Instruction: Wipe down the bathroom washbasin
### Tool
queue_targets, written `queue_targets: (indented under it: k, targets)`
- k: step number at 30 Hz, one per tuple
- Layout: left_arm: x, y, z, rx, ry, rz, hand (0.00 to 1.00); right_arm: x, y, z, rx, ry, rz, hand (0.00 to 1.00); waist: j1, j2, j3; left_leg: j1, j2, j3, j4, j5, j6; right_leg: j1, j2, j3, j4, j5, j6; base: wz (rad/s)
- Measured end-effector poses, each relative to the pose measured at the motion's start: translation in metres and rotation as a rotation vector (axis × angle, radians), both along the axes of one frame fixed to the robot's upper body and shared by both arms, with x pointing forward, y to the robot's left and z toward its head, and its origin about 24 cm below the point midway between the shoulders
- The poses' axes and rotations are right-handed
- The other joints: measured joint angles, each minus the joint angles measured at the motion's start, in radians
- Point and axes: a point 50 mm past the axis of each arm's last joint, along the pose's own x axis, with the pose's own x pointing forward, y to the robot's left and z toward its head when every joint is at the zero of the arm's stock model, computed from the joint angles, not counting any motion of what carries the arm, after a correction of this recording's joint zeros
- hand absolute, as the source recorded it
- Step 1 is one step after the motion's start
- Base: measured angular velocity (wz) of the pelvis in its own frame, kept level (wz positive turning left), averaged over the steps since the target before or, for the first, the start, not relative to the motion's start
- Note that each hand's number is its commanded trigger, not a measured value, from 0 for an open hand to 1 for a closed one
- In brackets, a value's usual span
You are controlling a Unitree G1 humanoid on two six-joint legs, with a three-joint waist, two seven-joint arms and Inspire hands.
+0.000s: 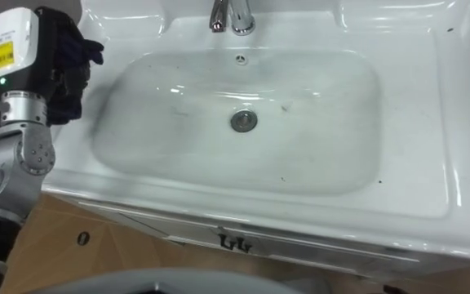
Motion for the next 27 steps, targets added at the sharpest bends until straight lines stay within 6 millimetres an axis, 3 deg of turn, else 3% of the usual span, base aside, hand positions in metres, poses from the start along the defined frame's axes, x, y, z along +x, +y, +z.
queue_targets:
  k: [2,9,18,22,27]
  targets:
    - [-0.002,0.000,-0.002,0.000,0.007,0.002,1.00,-0.005,0.001,-0.001,0.002,0.022,-0.001,0.00,0.001,-0.015,0.0025,-0.002,-0.002,-0.018,0.000,0.000,0.000,0.000,0.000,-0.002,-0.001,0.000,0.000,0.04]
    - [-0.002,0.000,-0.002,0.016,0.010,-0.001,1.00,-0.006,0.001,-0.001,0.000,0.028,0.002,0.00,-0.002,-0.034,-0.0015,-0.003,-0.003,-0.023,0.000,0.000,0.000,0.009,0.000,-0.005,-0.001,0.002,0.001,0.02]
    - [-0.003,0.004,-0.006,0.022,0.029,0.026,1.00,-0.007,0.000,-0.001,-0.008,0.044,-0.006,0.00,-0.001,-0.013,-0.0016,0.000,-0.003,-0.028,0.000,0.000,0.000,0.009,0.000,-0.009,-0.003,0.005,0.002,0.01]
    - [-0.005,0.009,-0.012,0.029,0.061,0.059,1.00,-0.007,0.000,0.000,-0.019,0.048,-0.011,0.00,0.000,-0.002,-0.0080,-0.005,-0.004,-0.028,0.002,0.000,0.000,0.001,0.000,-0.005,-0.006,0.004,0.003,0.00]
    - [-0.005,0.010,-0.013,0.031,0.065,0.070,1.00,-0.009,0.000,-0.001,-0.022,0.060,-0.016,0.00,0.000,-0.002,-0.0081,-0.002,-0.005,-0.029,0.001,0.000,0.000,0.003,-0.001,-0.004,-0.005,0.005,0.003,0.00]
